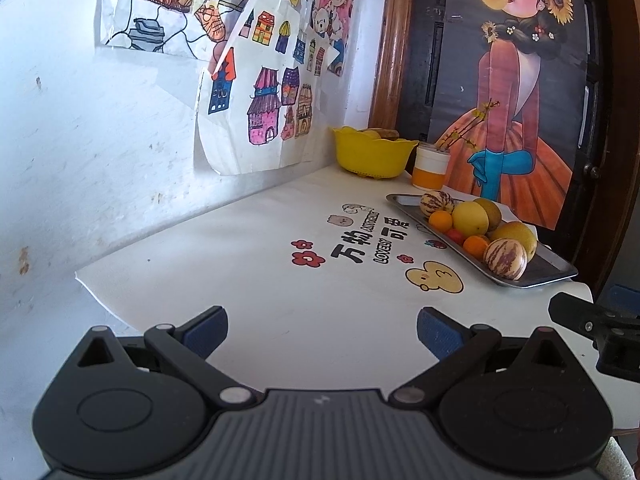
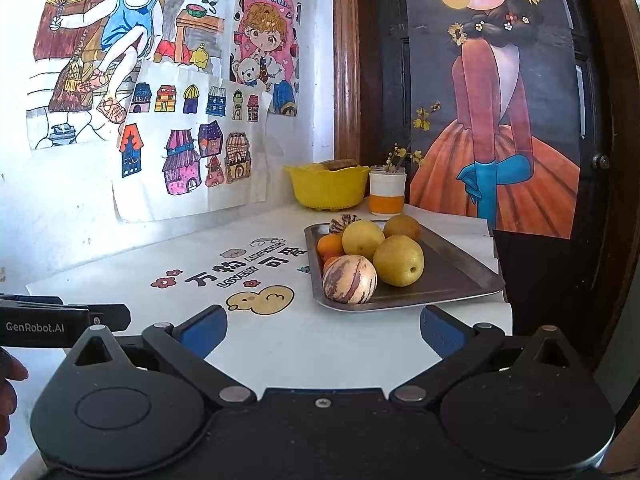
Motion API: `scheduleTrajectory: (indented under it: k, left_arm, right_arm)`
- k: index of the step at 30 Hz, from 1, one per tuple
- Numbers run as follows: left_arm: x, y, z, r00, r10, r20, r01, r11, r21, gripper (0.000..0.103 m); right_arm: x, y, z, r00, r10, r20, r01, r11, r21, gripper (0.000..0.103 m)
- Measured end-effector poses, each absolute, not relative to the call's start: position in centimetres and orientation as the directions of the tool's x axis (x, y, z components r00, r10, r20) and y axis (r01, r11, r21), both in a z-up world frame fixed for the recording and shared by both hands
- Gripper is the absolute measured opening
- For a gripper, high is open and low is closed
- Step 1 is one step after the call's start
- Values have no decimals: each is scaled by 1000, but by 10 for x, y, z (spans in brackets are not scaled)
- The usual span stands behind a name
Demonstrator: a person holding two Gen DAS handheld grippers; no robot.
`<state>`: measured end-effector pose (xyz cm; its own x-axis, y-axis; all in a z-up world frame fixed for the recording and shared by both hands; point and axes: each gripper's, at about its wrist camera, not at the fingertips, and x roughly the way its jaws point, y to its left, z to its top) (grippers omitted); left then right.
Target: Organize fruits
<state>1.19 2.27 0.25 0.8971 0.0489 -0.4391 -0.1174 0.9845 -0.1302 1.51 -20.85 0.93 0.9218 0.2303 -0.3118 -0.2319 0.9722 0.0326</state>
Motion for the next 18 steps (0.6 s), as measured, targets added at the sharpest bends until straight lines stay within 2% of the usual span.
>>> scheduleTrajectory:
  k: [18]
  left_arm:
    - [11, 23, 1, 894, 50, -445, -122, 984, -133, 103]
  right_arm:
    - [16, -206, 8, 916, 234, -327, -240, 970, 23, 102]
